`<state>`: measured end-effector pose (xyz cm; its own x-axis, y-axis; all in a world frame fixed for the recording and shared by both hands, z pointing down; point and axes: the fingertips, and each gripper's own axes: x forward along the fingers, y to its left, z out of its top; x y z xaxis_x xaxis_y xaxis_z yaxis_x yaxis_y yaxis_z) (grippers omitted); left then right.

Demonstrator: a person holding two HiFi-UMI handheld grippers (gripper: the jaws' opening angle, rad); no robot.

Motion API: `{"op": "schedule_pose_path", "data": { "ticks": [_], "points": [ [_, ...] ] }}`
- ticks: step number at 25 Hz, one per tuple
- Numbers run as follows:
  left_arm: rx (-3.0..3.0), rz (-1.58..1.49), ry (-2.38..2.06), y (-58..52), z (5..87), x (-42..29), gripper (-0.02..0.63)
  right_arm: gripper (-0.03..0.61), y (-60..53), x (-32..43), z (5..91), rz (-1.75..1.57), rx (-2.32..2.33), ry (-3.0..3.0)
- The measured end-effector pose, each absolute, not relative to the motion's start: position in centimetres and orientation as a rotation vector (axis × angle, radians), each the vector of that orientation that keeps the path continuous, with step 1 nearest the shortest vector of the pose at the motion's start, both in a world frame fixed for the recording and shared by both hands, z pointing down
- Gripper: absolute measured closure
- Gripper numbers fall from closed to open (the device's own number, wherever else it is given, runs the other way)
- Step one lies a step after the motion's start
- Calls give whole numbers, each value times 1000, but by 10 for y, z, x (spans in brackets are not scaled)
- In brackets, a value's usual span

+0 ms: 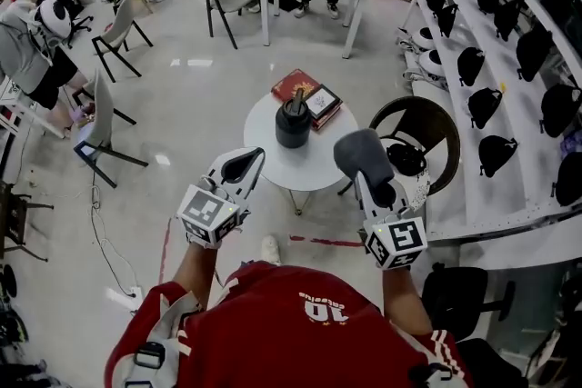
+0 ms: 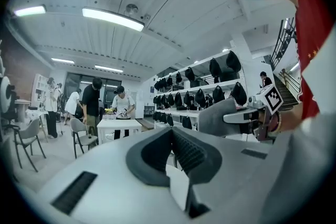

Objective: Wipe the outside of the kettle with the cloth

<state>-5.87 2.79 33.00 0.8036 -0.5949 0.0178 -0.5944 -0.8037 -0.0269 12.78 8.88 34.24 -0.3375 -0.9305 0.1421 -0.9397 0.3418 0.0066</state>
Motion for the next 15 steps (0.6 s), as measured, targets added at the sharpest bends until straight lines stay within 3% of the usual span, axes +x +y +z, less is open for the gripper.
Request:
{"op": "schedule_pose_path", "data": {
  "ticks": [15],
  "points": [
    [-3014, -7, 912, -69, 336, -95, 609, 532, 1, 85, 336, 87, 1761, -2409]
  ]
}}
